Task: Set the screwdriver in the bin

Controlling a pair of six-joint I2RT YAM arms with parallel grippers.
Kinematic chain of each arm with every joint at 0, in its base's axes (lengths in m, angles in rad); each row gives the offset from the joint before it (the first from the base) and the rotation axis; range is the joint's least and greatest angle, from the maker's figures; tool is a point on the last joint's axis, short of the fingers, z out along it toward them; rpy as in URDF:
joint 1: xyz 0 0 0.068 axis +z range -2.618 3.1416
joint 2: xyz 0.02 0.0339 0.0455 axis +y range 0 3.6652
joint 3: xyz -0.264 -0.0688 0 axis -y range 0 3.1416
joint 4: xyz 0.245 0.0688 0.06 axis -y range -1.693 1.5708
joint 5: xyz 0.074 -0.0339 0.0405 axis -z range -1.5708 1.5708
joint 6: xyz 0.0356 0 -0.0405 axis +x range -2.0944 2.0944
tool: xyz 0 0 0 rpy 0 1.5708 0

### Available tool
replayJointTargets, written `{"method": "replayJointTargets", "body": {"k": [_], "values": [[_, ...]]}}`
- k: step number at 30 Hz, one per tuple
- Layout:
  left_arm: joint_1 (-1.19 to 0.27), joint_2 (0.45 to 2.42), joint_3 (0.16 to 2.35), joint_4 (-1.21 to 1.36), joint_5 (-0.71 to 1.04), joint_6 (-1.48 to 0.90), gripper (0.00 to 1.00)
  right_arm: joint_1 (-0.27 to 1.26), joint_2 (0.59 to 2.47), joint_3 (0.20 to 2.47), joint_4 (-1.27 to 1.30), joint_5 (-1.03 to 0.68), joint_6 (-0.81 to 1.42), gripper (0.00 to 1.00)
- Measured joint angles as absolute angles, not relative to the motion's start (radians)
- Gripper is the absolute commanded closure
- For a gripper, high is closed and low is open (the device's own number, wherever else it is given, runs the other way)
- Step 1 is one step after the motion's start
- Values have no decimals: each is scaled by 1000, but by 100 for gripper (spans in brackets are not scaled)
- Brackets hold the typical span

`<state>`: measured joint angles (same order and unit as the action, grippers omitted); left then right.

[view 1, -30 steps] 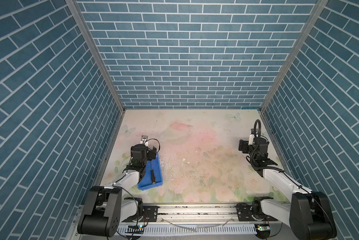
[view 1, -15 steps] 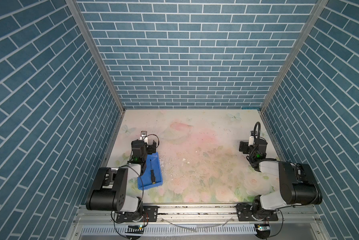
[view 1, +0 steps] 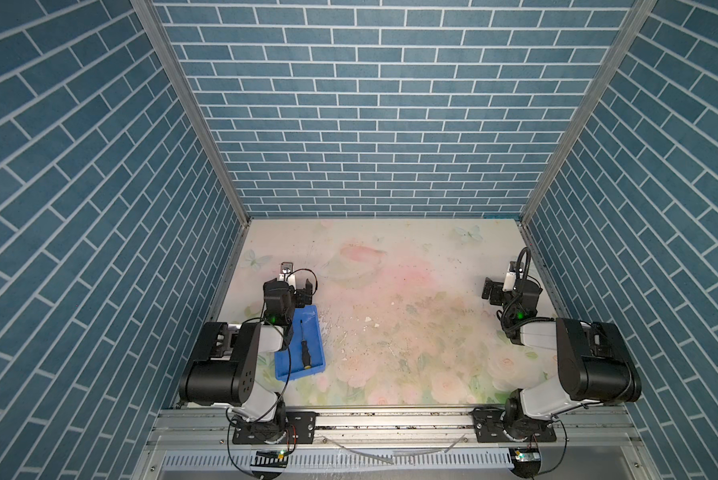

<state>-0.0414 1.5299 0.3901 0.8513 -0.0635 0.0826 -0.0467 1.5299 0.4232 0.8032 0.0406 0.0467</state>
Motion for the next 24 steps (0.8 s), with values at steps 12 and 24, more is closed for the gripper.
{"method": "replayJointTargets", "body": {"k": [12,24], "values": [[-41,1530,390,852,-63,83,0,-47,1530,423,810,41,47,1],[-41,1530,390,851,-62,83,0,-47,1530,423,815,41,47,1]]}}
